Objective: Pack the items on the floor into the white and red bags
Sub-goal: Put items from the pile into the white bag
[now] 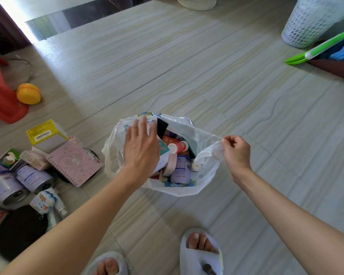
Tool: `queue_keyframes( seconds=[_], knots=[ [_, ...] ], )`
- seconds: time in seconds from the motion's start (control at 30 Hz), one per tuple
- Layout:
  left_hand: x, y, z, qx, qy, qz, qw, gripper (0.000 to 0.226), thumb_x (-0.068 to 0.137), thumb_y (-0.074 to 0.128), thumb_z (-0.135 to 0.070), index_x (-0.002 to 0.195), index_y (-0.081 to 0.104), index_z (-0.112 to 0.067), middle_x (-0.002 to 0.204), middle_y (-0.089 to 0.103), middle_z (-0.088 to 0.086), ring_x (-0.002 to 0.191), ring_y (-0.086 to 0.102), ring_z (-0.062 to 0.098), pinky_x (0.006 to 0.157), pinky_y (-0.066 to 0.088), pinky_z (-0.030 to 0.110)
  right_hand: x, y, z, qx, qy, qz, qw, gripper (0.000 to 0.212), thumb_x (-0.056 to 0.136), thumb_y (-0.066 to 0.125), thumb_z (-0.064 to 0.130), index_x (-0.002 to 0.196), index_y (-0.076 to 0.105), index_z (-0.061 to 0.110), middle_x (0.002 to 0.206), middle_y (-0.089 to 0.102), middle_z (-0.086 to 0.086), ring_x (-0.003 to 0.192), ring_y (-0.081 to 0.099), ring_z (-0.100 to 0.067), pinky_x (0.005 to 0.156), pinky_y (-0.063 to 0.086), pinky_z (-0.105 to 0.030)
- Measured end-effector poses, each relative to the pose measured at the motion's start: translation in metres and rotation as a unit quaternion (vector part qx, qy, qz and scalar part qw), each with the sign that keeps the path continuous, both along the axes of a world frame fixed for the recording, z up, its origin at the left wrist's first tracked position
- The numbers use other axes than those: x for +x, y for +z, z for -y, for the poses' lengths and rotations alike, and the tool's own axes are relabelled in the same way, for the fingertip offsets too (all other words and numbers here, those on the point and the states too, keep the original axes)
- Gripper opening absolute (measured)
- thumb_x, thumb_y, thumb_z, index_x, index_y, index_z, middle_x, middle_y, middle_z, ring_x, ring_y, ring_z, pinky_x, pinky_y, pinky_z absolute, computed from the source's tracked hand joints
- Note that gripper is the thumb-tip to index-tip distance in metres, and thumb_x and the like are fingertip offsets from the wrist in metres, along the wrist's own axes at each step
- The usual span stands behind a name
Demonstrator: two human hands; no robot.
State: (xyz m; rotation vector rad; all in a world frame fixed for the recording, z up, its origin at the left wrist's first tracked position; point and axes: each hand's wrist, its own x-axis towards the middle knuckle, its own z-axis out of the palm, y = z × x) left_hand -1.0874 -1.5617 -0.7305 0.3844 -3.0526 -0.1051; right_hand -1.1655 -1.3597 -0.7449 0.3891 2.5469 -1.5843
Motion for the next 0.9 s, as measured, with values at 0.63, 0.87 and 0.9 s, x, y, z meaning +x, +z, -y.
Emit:
queue_keyframes(
  seconds=[0.63, 0.87, 0.9],
  knots=[
    [0.075, 0.075, 0.039, -0.005, -0.105, -0.092, 0.99, 0.037, 0.088, 0.039, -0.025, 0.116, 0.059, -0.011, 0.13, 0.055, 0.014, 0.129, 0.043, 0.035, 0.102, 0.036, 0.052, 0.035, 0.085, 0.052, 0.181, 0.331, -0.17, 0.911, 0.018, 0.092, 0.05, 0.021, 0.104, 0.059, 0.011, 0.101, 0.06, -0.003, 0.091, 0.058, -0.018, 0.079, 0.048, -0.033],
    [0.185, 0.063, 0.112, 0.055, 0.054, -0.07, 0.995, 0.04, 0.085, 0.034, -0.027, 0.12, 0.047, -0.013, 0.13, 0.053, 0.016, 0.128, 0.04, 0.036, 0.1, 0.04, 0.052, 0.11, 0.125, 0.137, 0.188, 0.535, -0.286, 0.773, 0.041, 0.088, 0.043, 0.038, 0.113, 0.059, 0.01, 0.107, 0.064, -0.008, 0.095, 0.061, -0.026, 0.083, 0.049, -0.036],
    [0.203, 0.055, 0.12, 0.056, 0.072, -0.06, 0.994, 0.04, 0.084, 0.036, -0.026, 0.12, 0.049, -0.011, 0.129, 0.053, 0.016, 0.127, 0.041, 0.037, 0.099, 0.04, 0.052, 0.121, 0.119, 0.149, 0.206, 0.571, -0.296, 0.737, 0.043, 0.086, 0.043, 0.038, 0.114, 0.059, 0.01, 0.106, 0.064, -0.009, 0.094, 0.062, -0.028, 0.08, 0.051, -0.04]
  ],
)
